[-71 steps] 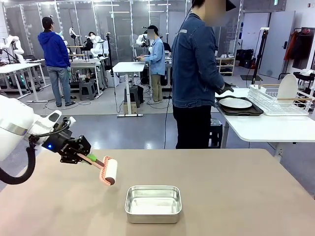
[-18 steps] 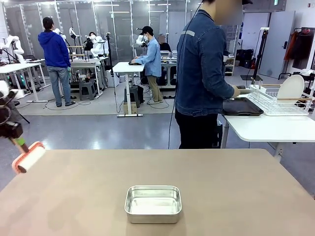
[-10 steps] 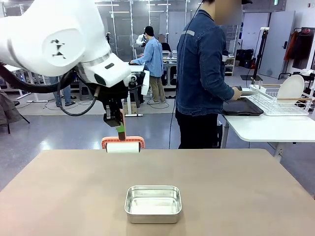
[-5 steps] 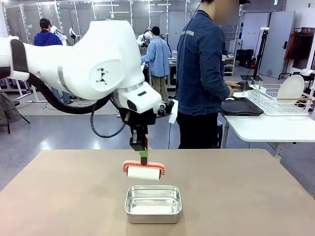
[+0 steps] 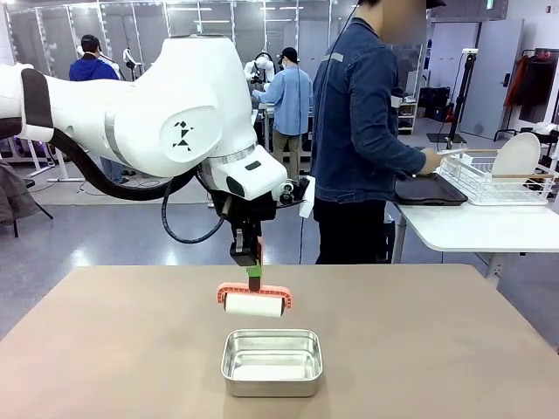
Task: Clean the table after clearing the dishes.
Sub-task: Place the Lint Roller back on top of the Airtight Container.
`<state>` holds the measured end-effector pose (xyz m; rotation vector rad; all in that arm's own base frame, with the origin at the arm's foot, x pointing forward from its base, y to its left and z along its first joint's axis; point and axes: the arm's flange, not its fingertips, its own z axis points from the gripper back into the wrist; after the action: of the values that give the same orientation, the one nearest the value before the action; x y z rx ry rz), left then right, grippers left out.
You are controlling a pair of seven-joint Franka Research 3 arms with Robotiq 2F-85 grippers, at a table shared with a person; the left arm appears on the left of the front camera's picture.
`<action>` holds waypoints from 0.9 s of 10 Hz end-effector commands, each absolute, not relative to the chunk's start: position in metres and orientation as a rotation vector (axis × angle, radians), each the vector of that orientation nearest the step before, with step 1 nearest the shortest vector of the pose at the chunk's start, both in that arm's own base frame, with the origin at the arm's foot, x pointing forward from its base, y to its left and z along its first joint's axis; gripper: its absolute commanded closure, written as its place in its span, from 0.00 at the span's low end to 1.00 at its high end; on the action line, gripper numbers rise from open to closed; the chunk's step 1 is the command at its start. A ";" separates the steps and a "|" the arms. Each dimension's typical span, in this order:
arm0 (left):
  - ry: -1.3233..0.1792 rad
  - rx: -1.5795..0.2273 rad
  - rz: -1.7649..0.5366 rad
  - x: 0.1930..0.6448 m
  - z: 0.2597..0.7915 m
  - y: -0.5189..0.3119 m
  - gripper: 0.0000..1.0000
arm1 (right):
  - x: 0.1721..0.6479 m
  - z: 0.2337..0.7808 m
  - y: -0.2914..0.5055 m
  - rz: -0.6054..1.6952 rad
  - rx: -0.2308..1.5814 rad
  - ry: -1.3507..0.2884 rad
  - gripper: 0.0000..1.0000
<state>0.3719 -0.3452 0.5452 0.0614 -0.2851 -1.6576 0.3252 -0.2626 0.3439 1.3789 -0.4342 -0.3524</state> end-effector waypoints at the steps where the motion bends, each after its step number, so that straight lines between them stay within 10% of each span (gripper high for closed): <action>1: -0.269 0.041 -1.679 0.382 0.528 -0.348 0.79 | 0.325 0.347 -0.263 -0.342 1.386 -0.446 0.00; 9: -0.189 -0.160 -1.701 0.419 0.452 -0.368 0.79 | 0.325 0.347 -0.263 -0.342 1.386 -0.446 0.00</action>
<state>0.4104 -0.3662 0.4511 -0.1145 -0.1777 -1.6901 0.3252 -0.2626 0.3438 1.3789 -0.4342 -0.3524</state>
